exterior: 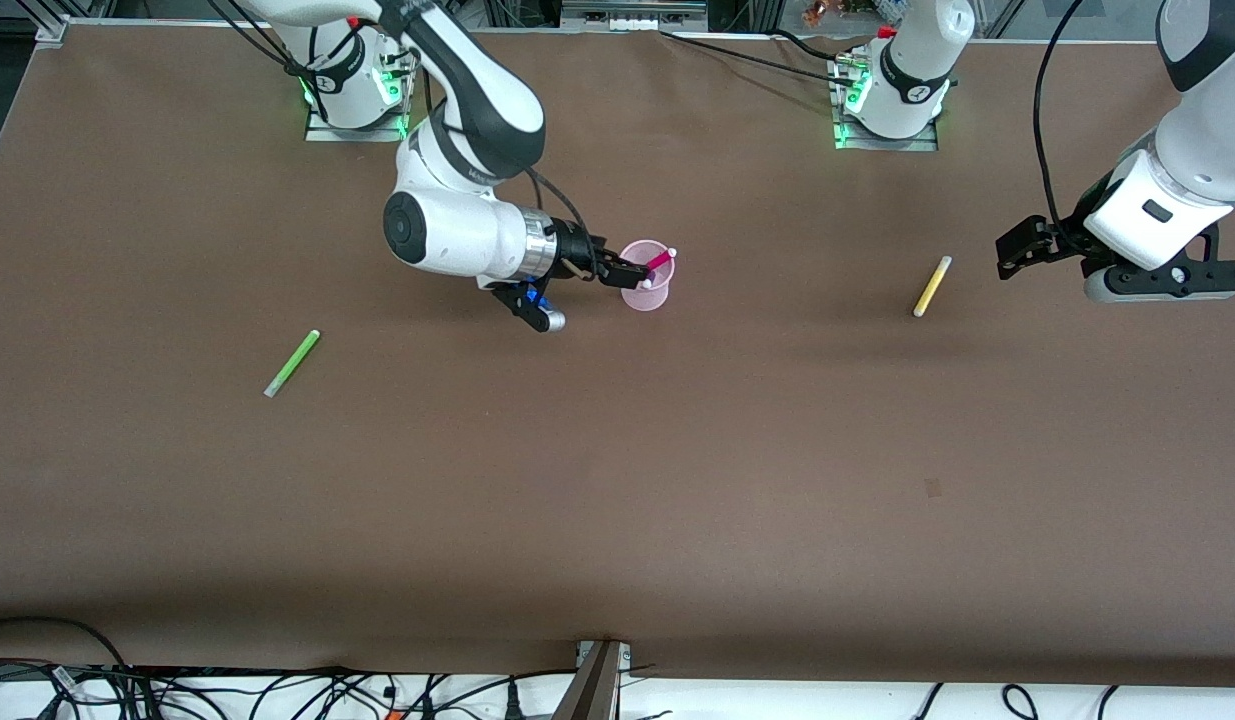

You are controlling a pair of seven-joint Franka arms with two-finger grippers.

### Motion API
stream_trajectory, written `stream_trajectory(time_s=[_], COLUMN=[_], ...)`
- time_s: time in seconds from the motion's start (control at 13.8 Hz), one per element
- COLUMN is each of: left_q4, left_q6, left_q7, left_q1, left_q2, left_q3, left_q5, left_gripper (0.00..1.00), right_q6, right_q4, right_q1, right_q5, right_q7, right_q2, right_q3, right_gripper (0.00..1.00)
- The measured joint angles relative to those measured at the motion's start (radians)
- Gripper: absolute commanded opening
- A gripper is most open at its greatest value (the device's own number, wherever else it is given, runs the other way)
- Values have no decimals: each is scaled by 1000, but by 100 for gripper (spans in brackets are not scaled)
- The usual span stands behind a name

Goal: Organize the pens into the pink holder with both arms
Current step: 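Withdraw the right gripper from the holder toward the green marker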

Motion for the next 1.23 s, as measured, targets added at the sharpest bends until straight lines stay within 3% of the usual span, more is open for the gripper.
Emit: stream_trajectory(time_s=[0.14,0.29,0.58,0.72,1.01,1.23], left_q4=[0,0,0,0,0,-1], left_q6=[0,0,0,0,0,-1], left_q7=[0,0,0,0,0,0], left_q1=[0,0,3,5,6,6], left_q2=[0,0,2,4,4,5], left_q3=[0,0,2,3,4,4], left_q5=[0,0,0,0,0,0], left_gripper=[100,100,100,100,100,100], right_q6=[-53,-101,-271,-314,-416,-481], right_q4=[17,19,104,129,136,137], right_q1=[0,1,-7,-8,-8,-8], right_q5=[-181,-275,-338,-389,-401,-410], right_q7=[-40,-134,-398,-495,-688,-738], right_q2=[-44,-86,-113,-126,-195,-257], right_q3=[-49,-136,-324,-376,-498,-541], right_gripper=[100,100,100,100,100,100])
